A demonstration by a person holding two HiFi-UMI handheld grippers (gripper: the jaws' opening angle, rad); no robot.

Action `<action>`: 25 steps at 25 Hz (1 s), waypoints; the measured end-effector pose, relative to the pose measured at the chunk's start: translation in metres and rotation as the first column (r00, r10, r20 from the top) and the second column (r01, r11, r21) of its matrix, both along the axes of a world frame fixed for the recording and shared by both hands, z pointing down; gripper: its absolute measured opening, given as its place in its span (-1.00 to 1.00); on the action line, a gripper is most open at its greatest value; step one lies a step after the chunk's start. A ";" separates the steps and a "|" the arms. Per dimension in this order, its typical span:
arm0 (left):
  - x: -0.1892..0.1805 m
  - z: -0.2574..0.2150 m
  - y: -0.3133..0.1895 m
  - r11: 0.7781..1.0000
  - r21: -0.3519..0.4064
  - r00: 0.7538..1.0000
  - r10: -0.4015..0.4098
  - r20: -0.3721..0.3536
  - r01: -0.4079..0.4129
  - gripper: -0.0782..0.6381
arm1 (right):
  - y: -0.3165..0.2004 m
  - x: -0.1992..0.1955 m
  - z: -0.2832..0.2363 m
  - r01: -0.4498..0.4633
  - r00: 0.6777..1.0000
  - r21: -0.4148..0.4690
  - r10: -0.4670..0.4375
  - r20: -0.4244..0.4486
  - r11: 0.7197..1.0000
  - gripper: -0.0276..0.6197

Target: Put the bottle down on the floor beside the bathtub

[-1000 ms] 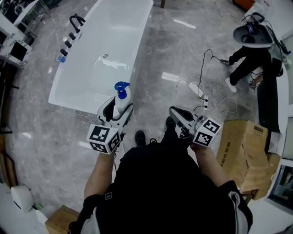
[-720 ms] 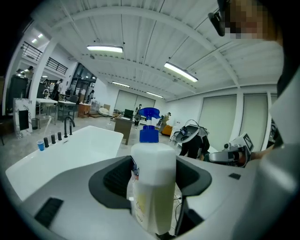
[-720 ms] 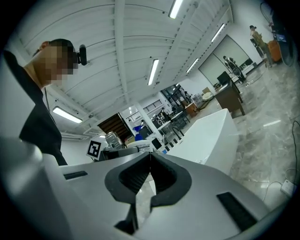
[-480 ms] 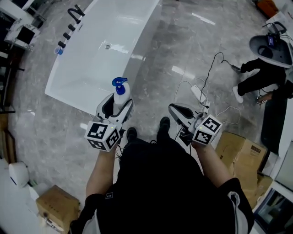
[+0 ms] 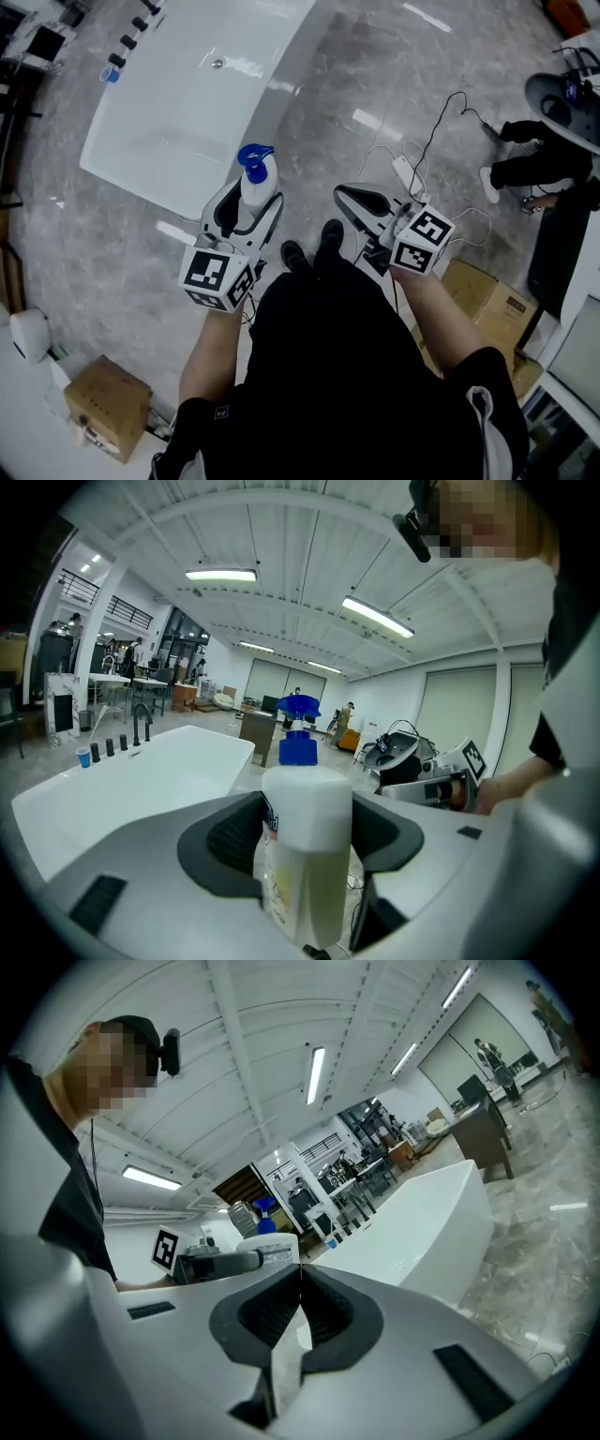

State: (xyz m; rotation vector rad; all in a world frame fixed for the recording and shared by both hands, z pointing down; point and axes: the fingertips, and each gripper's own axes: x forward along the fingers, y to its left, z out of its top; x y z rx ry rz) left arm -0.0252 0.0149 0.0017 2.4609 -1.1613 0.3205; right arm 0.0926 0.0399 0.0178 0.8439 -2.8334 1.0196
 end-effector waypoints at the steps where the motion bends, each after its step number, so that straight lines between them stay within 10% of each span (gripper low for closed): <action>1: -0.001 0.005 0.004 1.000 0.004 1.000 0.006 0.007 -0.006 -0.01 | -0.001 -0.003 -0.002 -0.002 1.000 0.016 0.002 0.002 1.000 -0.83; 6: -0.011 0.041 0.001 0.999 -0.008 0.994 0.035 0.100 -0.034 -0.01 | -0.009 -0.024 0.013 -0.022 0.999 0.051 0.021 0.029 0.998 -0.83; 25: 0.007 0.190 -0.069 0.979 -0.170 0.991 -0.094 0.095 0.109 -0.01 | -0.094 0.015 0.190 0.069 0.997 -0.067 -0.068 0.018 0.995 -0.83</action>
